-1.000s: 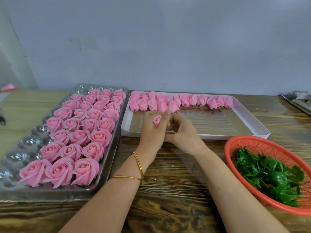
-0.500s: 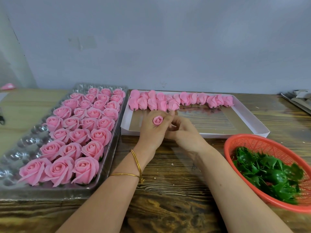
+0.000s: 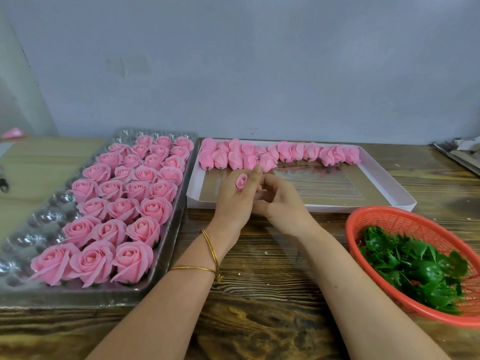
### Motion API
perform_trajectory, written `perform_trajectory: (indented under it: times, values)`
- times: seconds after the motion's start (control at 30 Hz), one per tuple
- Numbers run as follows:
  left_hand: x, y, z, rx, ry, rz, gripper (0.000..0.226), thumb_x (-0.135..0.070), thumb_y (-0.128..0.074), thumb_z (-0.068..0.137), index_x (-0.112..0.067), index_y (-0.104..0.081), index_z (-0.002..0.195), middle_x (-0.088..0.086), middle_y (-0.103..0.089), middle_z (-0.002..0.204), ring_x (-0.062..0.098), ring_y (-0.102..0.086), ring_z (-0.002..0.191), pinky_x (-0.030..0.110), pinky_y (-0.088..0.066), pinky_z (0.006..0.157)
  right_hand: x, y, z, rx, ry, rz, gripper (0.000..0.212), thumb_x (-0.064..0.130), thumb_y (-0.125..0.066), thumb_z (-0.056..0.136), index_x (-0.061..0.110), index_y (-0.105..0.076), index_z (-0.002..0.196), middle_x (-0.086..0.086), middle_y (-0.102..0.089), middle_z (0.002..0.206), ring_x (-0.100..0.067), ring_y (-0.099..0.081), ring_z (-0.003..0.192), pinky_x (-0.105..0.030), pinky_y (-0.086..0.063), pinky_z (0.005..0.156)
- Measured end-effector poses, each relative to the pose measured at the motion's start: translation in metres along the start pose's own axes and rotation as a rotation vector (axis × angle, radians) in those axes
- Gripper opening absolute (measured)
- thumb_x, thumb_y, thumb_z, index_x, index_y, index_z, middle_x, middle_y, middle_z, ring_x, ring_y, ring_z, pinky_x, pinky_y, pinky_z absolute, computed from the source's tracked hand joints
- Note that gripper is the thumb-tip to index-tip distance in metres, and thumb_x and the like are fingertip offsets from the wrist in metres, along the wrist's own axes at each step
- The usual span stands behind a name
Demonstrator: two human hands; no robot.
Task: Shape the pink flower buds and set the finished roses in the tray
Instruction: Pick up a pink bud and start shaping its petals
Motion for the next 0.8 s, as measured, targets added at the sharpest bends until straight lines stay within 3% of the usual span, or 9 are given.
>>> perform_trajectory:
  times: [0.1,0.2,0.33,0.43,0.5,0.53,0.6,0.7,0.8]
  values:
    - [-0.005,0.0,-0.001,0.018,-0.039,0.039,0.032,-0.036,-0.059,0.093,-0.009,-0.064,0.077,-0.001,-0.062,0.07,0.016,-0.062,0.073,0.028,-0.053,0.067,0.003,-0.004,-0.002,0.046,0.016,-0.001,0.037,-0.021,-0.058,0.081,0.013,-0.063,0.095,0.003,-0.067,0.081,-0.008,-0.065,0.079,-0.018,-0.052,0.074]
    - [-0.007,0.002,0.0,0.001,-0.048,0.052,0.031,-0.034,-0.062,0.092,-0.018,-0.058,0.066,-0.01,-0.054,0.059,0.009,-0.055,0.066,0.025,-0.047,0.064,0.003,-0.006,-0.003,0.079,0.016,-0.007,0.035,-0.018,-0.057,0.084,0.014,-0.063,0.093,0.014,-0.068,0.075,0.0,-0.066,0.079,-0.015,-0.05,0.074]
    - [-0.001,0.004,0.001,-0.029,-0.023,0.023,0.038,-0.037,-0.06,0.093,-0.028,-0.056,0.056,-0.009,-0.053,0.056,0.01,-0.057,0.064,0.024,-0.052,0.064,0.003,-0.004,-0.001,0.052,0.032,-0.033,0.027,-0.018,-0.06,0.082,0.008,-0.063,0.091,0.002,-0.065,0.081,-0.005,-0.063,0.078,-0.018,-0.051,0.074]
    - [0.01,0.004,0.002,-0.04,0.056,-0.016,0.043,-0.052,-0.056,0.089,-0.031,-0.058,0.051,0.009,-0.06,0.066,0.019,-0.064,0.071,0.021,-0.055,0.07,0.001,-0.001,0.001,0.01,0.038,-0.035,0.035,-0.016,-0.067,0.077,0.013,-0.062,0.096,-0.002,-0.063,0.085,-0.01,-0.062,0.077,-0.02,-0.052,0.073]
    - [0.012,0.002,0.001,-0.029,0.083,-0.039,0.044,-0.062,-0.053,0.081,-0.03,-0.057,0.051,0.022,-0.061,0.079,0.027,-0.066,0.081,0.032,-0.056,0.08,0.0,0.001,0.001,-0.019,0.047,-0.047,0.041,-0.014,-0.071,0.075,0.018,-0.06,0.097,-0.001,-0.062,0.085,-0.012,-0.061,0.078,-0.021,-0.052,0.072]
    - [0.013,0.001,0.001,-0.027,0.085,-0.043,0.045,-0.064,-0.053,0.079,-0.029,-0.055,0.051,0.021,-0.06,0.078,0.026,-0.065,0.08,0.034,-0.056,0.08,0.0,0.002,0.002,-0.032,0.051,-0.056,0.041,-0.014,-0.072,0.074,0.018,-0.059,0.097,0.0,-0.063,0.086,-0.013,-0.061,0.079,-0.023,-0.052,0.073]
    - [0.013,0.001,0.002,-0.03,0.08,-0.041,0.046,-0.062,-0.053,0.081,-0.028,-0.053,0.05,0.006,-0.057,0.067,0.013,-0.061,0.07,0.023,-0.054,0.07,-0.001,0.003,0.002,-0.053,0.053,-0.059,0.038,-0.015,-0.07,0.075,0.016,-0.059,0.093,0.0,-0.063,0.085,-0.015,-0.061,0.081,-0.028,-0.052,0.076]
    - [0.011,0.001,0.003,-0.017,0.043,-0.026,0.037,-0.046,-0.056,0.091,-0.018,-0.063,0.067,0.0,-0.058,0.064,0.01,-0.06,0.068,0.019,-0.052,0.065,-0.003,0.003,0.002,-0.056,0.036,-0.069,0.031,-0.015,-0.066,0.078,0.011,-0.061,0.094,-0.011,-0.066,0.09,-0.024,-0.064,0.085,-0.043,-0.054,0.082]
    - [0.005,0.0,0.002,0.023,0.014,-0.02,0.033,-0.036,-0.06,0.092,-0.004,-0.065,0.086,0.008,-0.063,0.076,0.016,-0.063,0.077,0.026,-0.053,0.069,0.0,0.001,0.001,-0.028,0.038,-0.091,0.029,-0.014,-0.063,0.083,0.002,-0.063,0.107,-0.02,-0.07,0.098,-0.028,-0.069,0.093,-0.043,-0.055,0.086]
Point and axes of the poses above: each hand's wrist, its own z-axis towards the middle knuckle, its own y-axis out of the back of the hand, x = y × z, the point moved 10 cm from there along z, towards the middle knuckle
